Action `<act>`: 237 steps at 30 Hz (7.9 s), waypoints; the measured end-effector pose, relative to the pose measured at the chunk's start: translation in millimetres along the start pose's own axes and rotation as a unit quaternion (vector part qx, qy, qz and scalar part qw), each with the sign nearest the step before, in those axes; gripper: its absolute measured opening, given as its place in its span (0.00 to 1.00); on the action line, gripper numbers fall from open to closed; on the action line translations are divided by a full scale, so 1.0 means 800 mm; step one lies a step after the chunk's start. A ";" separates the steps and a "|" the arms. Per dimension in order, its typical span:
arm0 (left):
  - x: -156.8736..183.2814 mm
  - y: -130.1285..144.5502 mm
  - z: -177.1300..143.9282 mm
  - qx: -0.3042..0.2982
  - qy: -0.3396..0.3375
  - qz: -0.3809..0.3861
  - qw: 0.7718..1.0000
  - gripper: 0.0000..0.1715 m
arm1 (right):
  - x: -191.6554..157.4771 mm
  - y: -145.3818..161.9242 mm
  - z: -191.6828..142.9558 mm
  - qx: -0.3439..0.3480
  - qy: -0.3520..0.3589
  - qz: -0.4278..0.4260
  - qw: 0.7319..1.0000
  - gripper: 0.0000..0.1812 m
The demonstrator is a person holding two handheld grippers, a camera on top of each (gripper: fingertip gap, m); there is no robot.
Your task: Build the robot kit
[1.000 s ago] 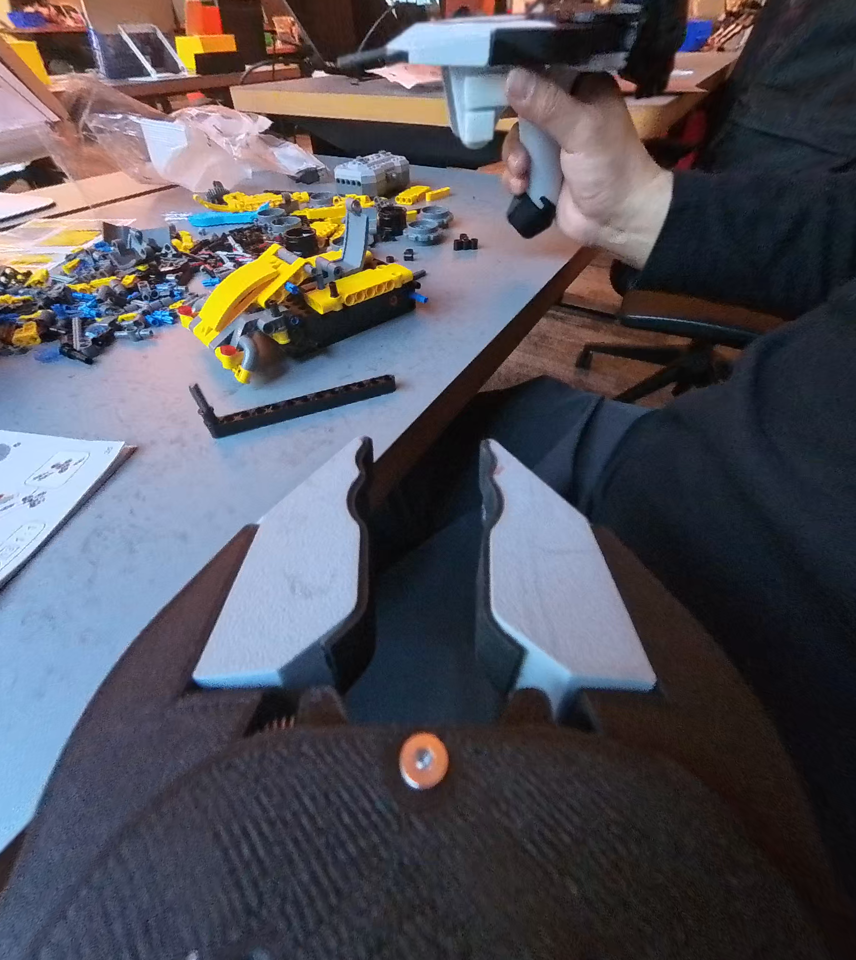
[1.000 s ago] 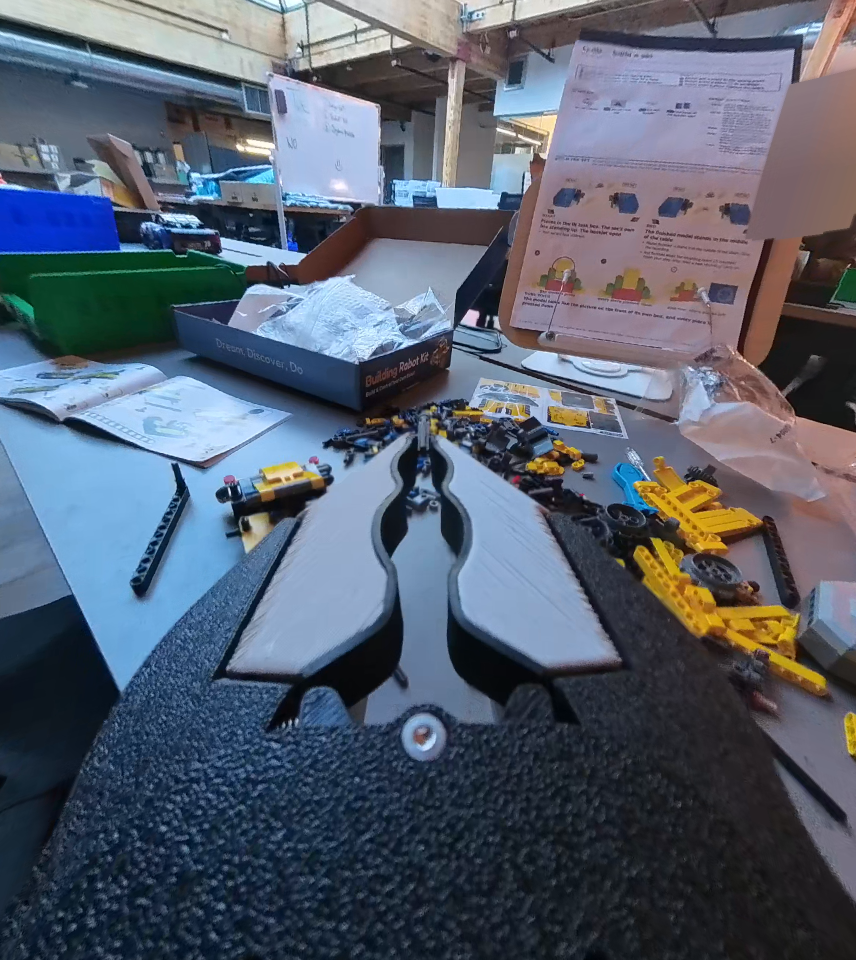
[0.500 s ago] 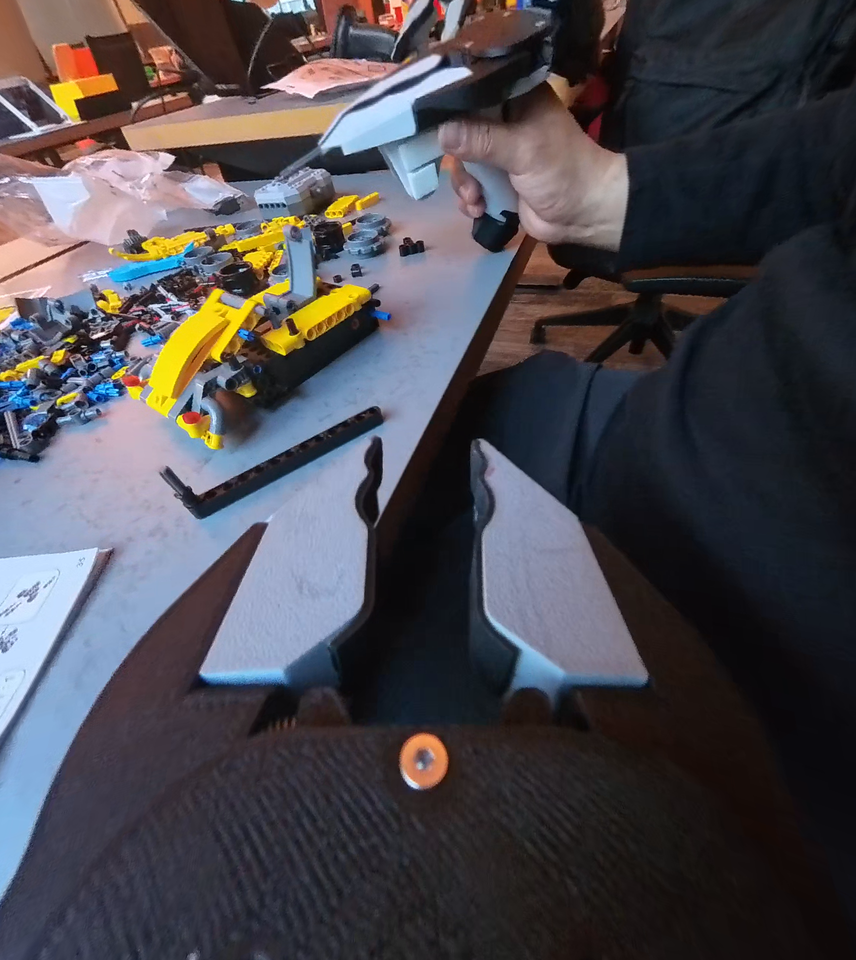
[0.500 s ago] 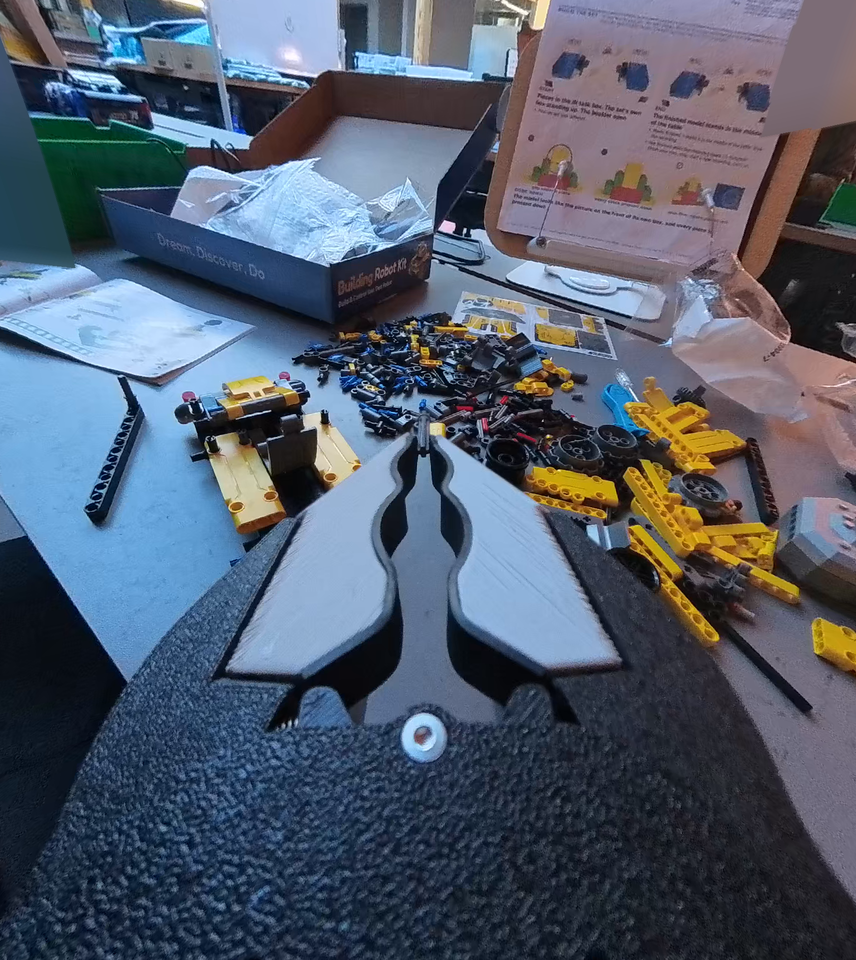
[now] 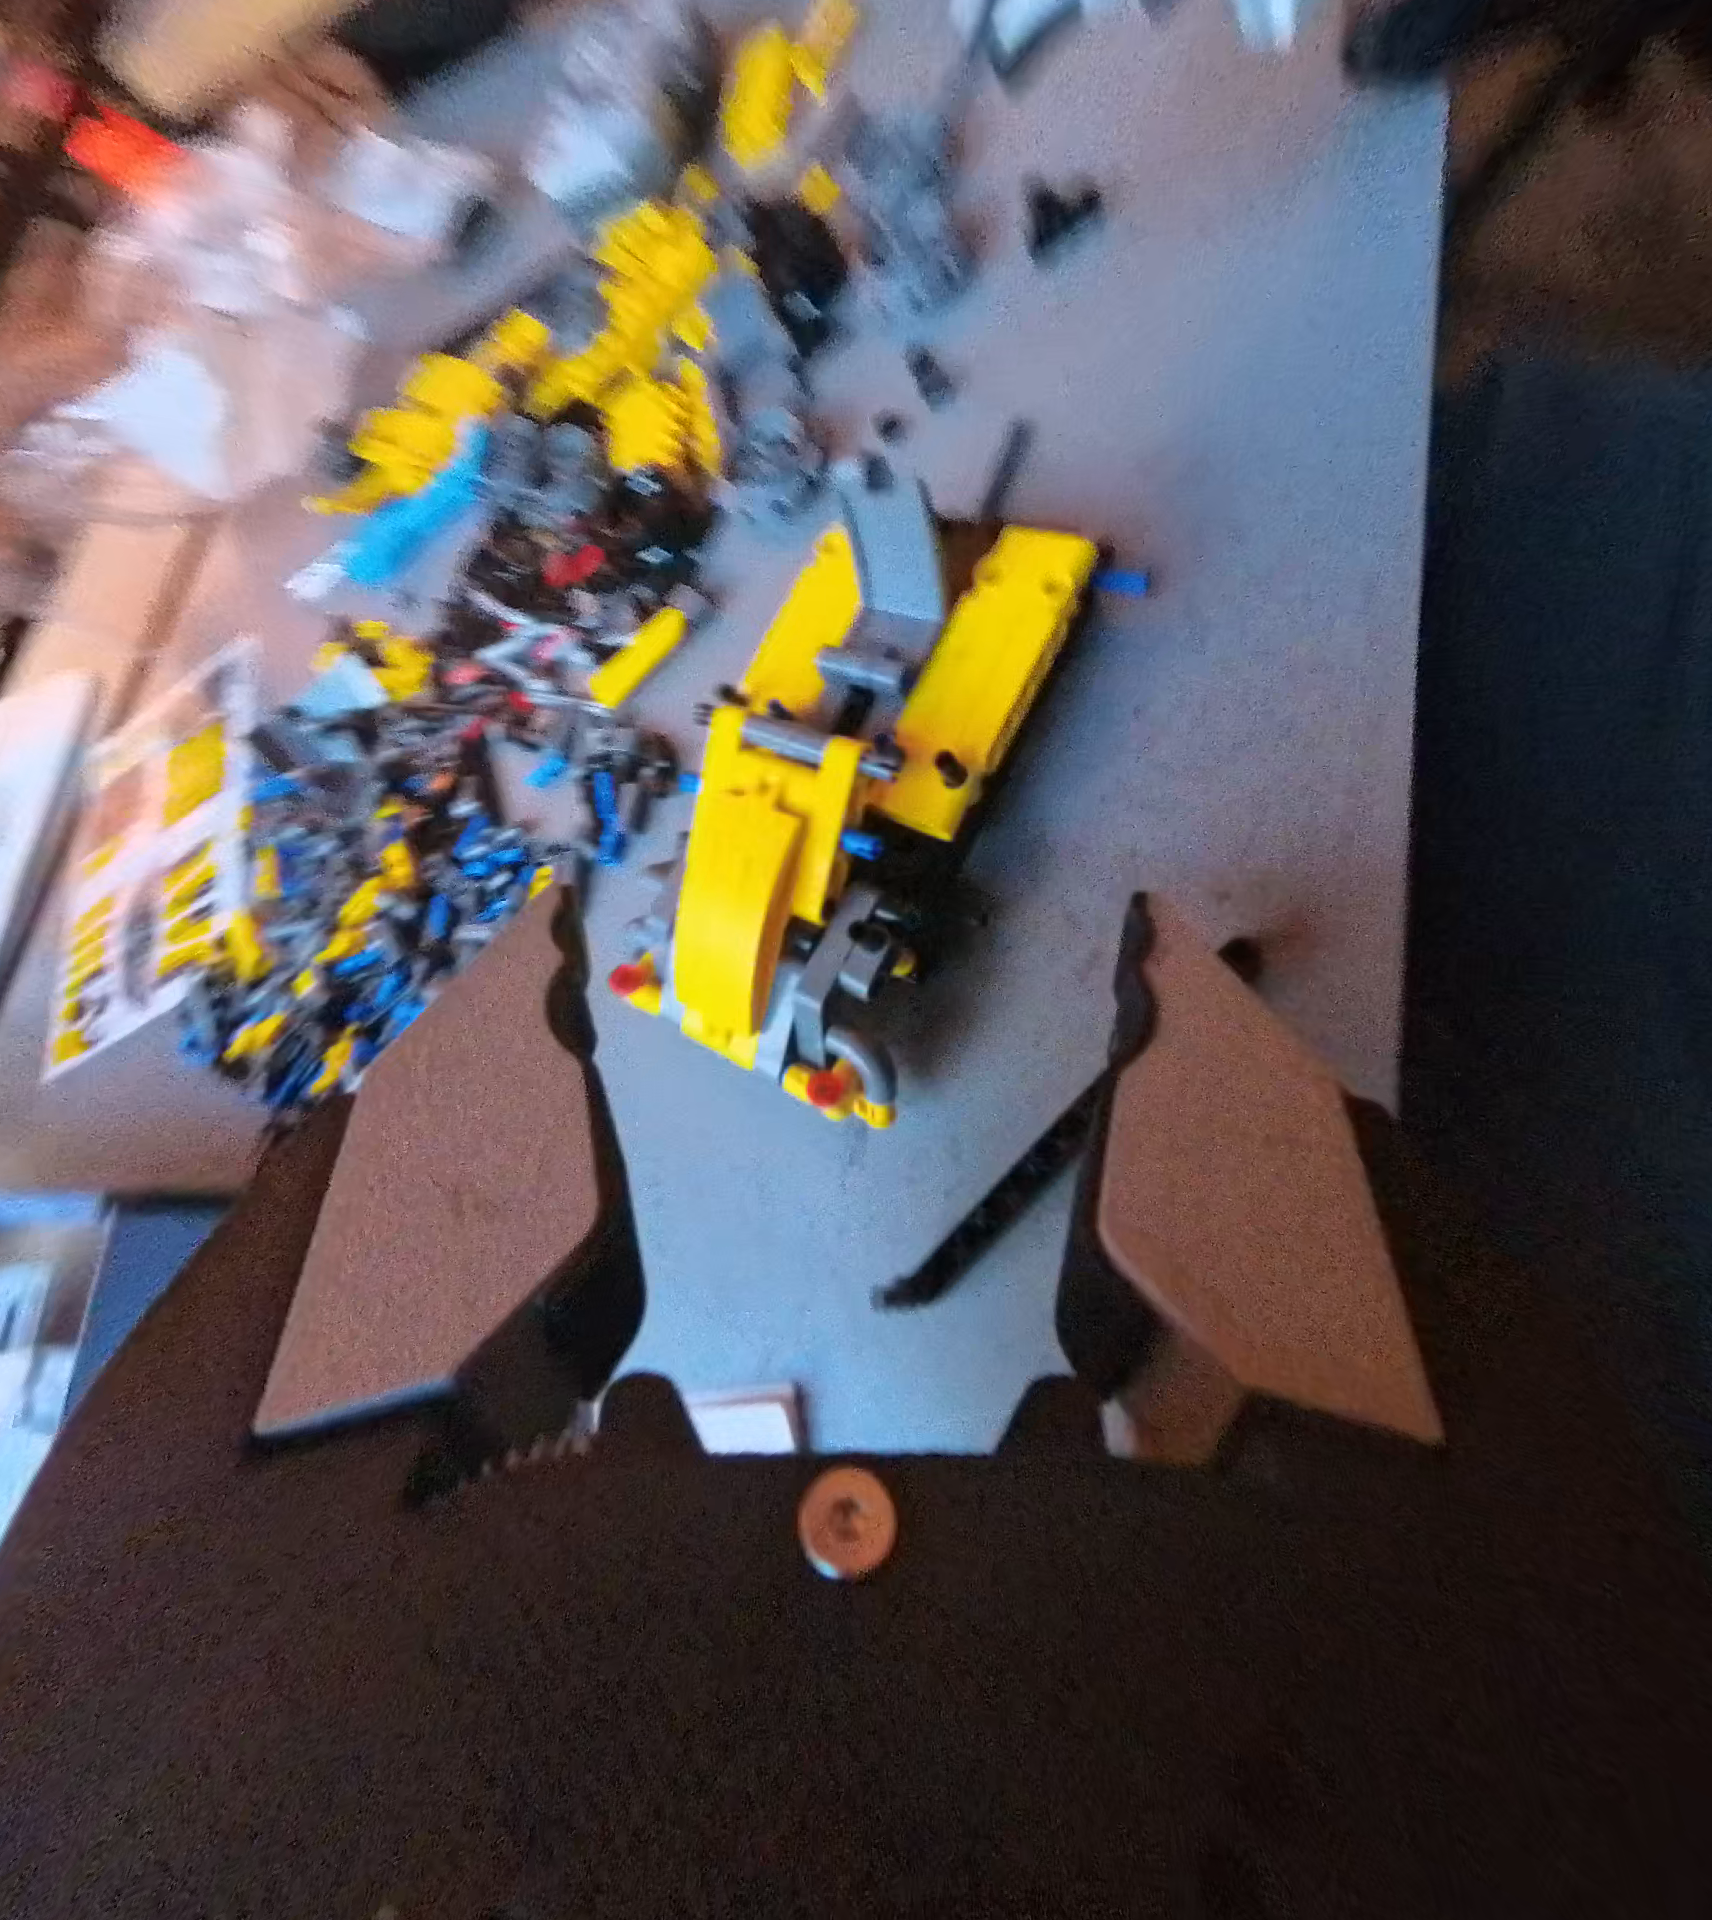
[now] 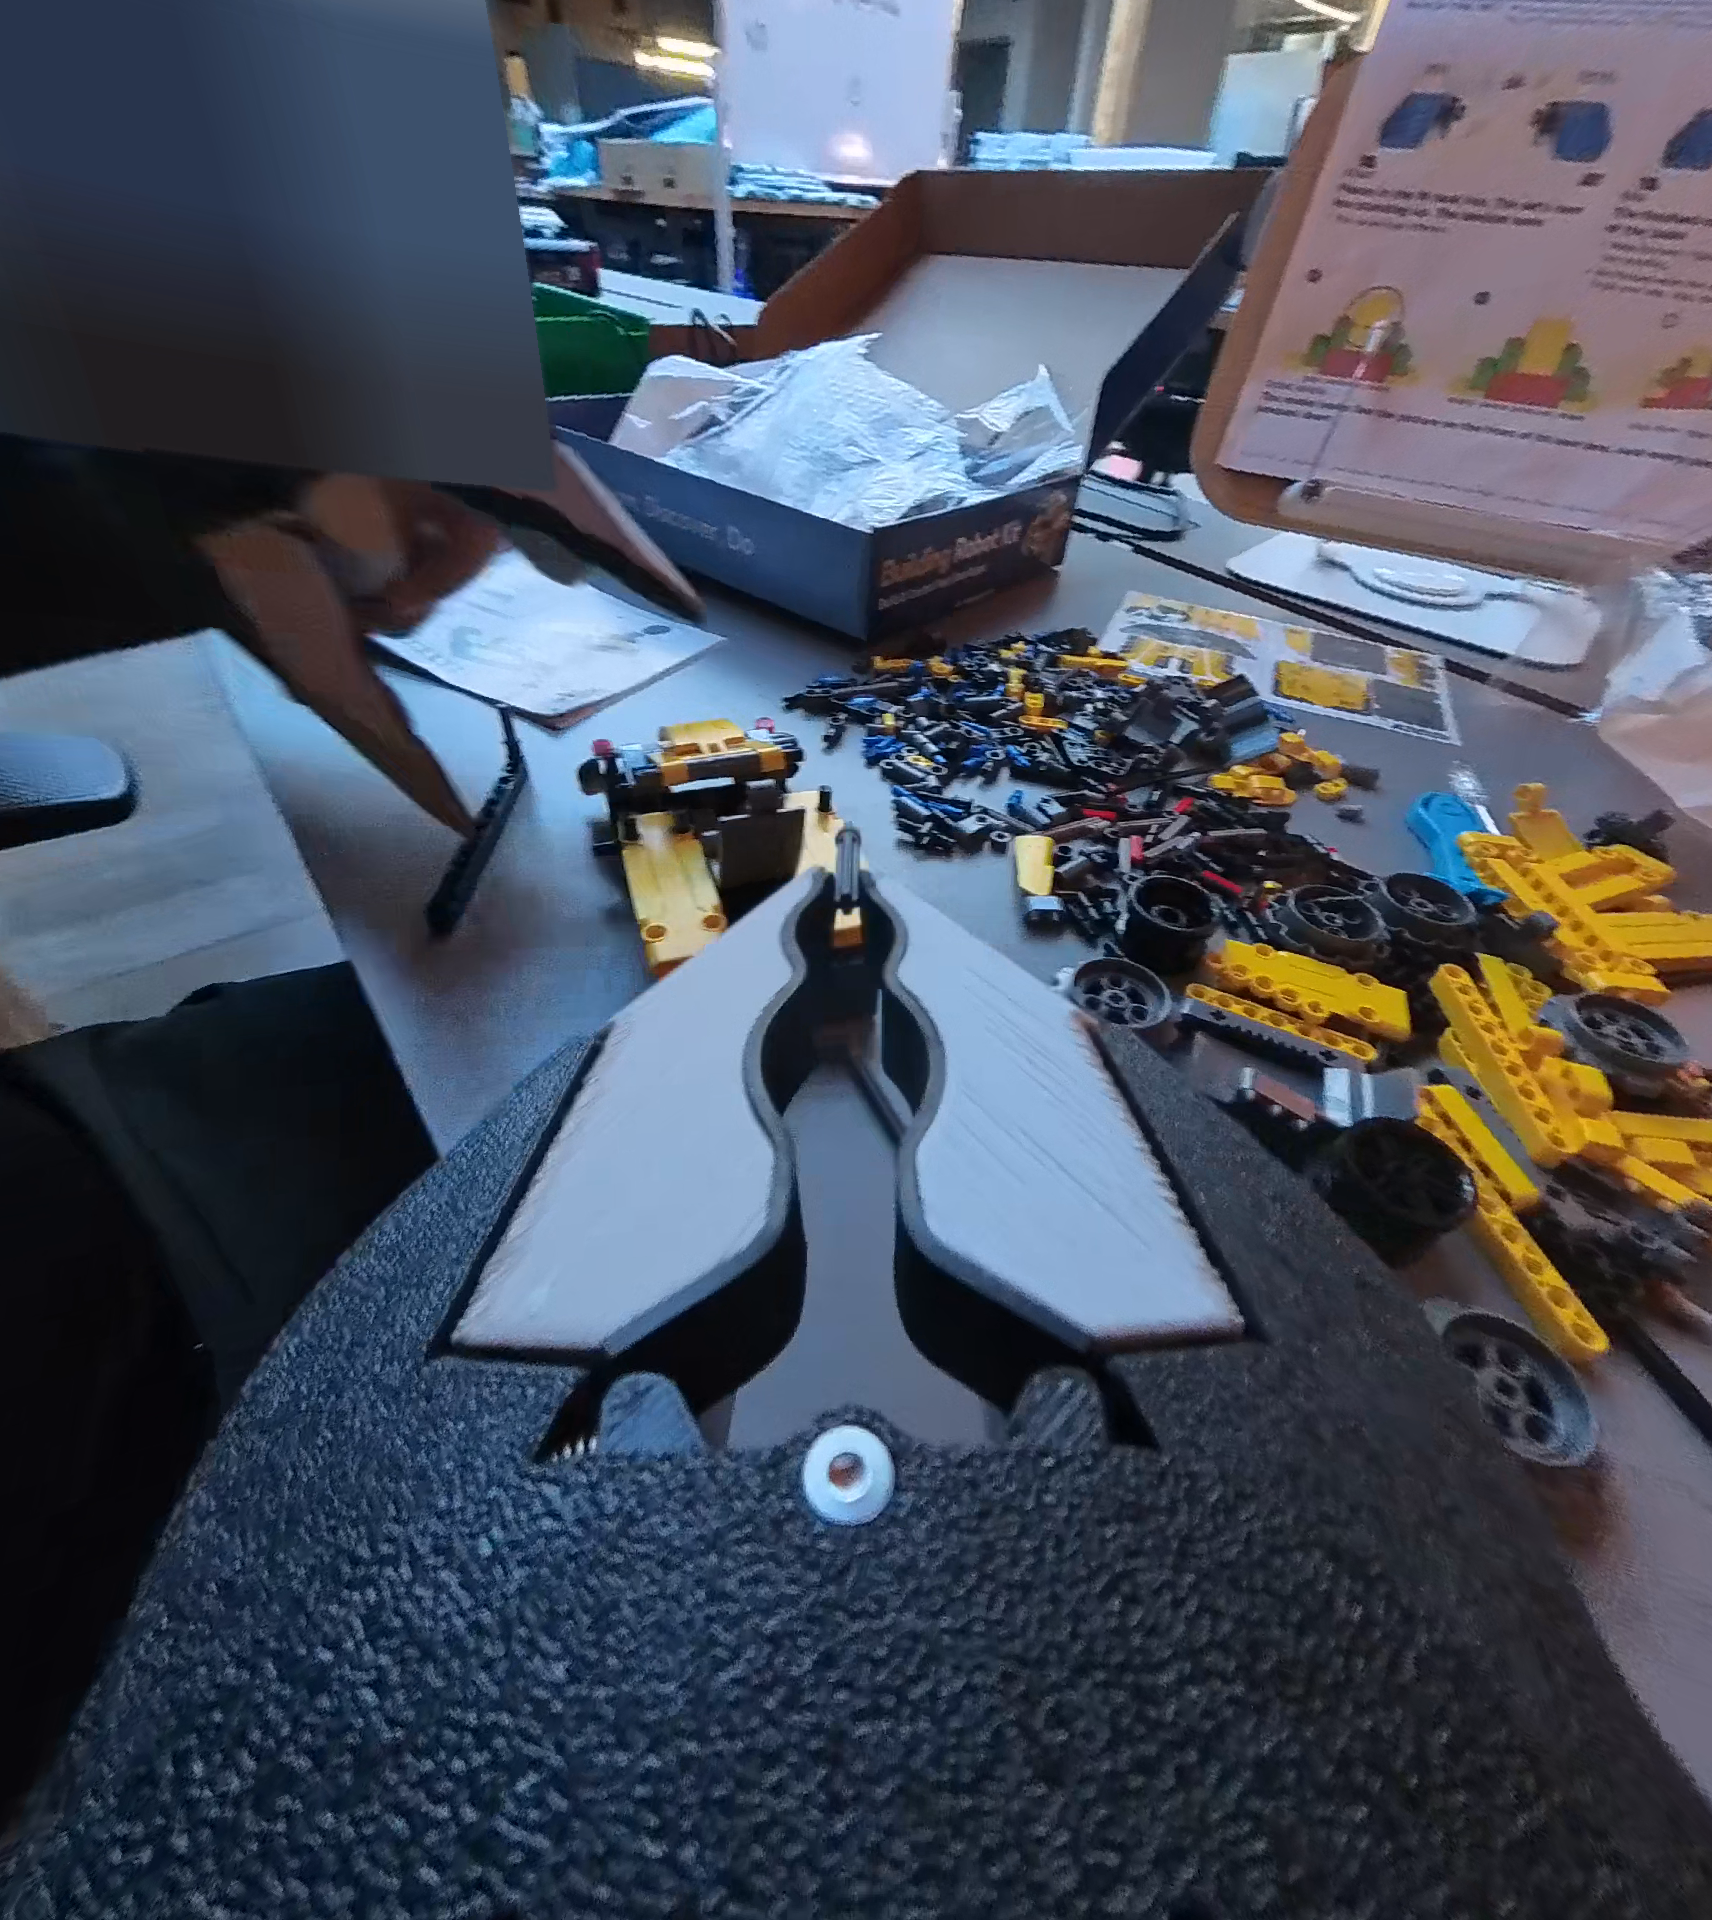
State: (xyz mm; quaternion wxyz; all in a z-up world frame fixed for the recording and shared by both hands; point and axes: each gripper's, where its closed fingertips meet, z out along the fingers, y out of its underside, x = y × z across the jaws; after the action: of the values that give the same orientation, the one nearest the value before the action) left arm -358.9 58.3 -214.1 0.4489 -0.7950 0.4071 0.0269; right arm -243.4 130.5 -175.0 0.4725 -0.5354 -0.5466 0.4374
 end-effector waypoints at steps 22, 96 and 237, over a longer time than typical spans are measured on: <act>0.003 0.013 0.028 -0.255 0.454 -0.334 0.786 0.42 | -0.035 0.094 0.006 -0.228 -0.095 -0.123 0.961 0.02; -0.014 -0.116 0.003 0.156 -0.071 0.019 0.985 0.07 | -0.035 -0.065 0.048 -0.107 -0.129 0.081 0.982 0.02; 0.112 -0.014 -0.077 0.168 -0.023 -0.247 0.954 0.16 | -0.168 0.008 0.108 -0.130 -0.227 -0.184 0.948 0.04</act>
State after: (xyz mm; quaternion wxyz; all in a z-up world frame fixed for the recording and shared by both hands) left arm -311.4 -39.6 -206.4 0.5780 -0.7828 0.1867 -0.1354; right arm -330.4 -1.1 -202.2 0.3351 -0.3685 -0.7805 0.3779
